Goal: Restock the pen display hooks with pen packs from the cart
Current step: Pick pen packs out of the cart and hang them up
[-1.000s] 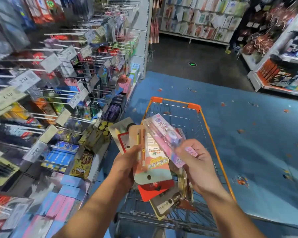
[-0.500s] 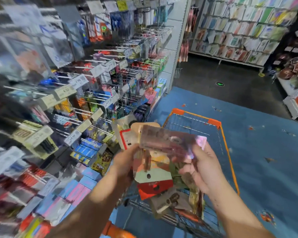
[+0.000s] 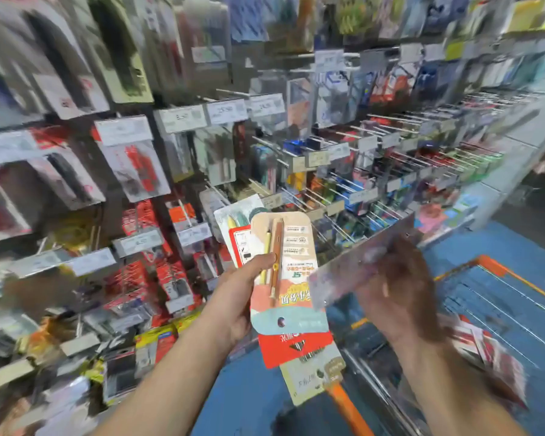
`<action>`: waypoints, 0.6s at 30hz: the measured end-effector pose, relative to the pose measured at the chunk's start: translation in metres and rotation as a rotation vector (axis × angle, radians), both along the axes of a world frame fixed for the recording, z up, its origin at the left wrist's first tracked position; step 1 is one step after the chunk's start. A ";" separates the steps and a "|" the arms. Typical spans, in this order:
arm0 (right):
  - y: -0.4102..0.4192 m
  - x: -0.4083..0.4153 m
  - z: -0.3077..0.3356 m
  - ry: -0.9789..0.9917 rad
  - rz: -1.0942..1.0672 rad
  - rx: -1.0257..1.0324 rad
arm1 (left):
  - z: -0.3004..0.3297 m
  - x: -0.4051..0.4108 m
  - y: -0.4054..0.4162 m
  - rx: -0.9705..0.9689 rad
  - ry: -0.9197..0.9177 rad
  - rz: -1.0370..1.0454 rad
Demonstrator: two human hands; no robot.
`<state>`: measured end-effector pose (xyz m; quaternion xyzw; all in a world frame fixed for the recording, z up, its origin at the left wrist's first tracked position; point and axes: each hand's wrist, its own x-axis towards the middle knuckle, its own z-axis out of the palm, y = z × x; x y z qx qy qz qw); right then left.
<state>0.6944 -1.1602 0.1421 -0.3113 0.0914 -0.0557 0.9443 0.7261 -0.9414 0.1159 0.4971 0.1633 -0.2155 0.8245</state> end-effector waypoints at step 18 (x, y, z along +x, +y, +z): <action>0.404 -0.004 0.046 0.035 0.586 -0.186 | 0.061 -0.150 0.381 -0.076 -0.038 0.588</action>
